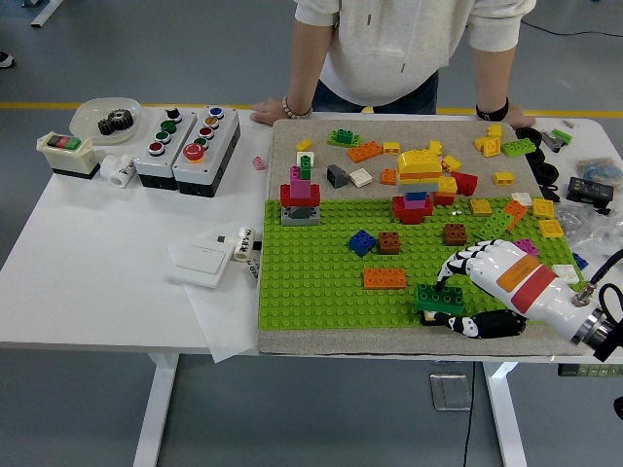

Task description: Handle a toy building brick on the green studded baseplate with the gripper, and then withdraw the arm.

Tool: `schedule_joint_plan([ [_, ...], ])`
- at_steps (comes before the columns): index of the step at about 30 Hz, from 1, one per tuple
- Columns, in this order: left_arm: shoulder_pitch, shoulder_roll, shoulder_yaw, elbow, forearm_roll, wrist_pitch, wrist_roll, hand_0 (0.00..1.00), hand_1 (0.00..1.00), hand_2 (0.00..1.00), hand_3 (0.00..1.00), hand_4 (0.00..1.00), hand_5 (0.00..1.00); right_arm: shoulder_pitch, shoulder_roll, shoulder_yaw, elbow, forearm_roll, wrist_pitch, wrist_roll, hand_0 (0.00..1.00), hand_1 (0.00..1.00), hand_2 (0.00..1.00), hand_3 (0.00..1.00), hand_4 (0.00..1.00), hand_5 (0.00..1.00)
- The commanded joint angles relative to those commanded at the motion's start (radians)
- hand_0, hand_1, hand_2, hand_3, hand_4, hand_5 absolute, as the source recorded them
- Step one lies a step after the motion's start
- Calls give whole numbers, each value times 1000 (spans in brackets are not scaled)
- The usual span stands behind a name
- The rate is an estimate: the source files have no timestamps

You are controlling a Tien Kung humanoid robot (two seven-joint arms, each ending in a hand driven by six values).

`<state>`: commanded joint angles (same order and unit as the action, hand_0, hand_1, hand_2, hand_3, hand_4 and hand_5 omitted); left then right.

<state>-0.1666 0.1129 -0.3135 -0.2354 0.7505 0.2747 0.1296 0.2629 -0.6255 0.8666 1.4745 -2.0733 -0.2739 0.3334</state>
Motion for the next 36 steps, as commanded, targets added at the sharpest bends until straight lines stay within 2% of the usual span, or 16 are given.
schedule_joint_plan([
  [36, -9, 2, 0, -1, 2, -5, 0, 733, 742, 753, 612, 662, 628, -7, 1, -18, -4, -16, -4, 4, 516, 540, 595, 507, 771, 495],
])
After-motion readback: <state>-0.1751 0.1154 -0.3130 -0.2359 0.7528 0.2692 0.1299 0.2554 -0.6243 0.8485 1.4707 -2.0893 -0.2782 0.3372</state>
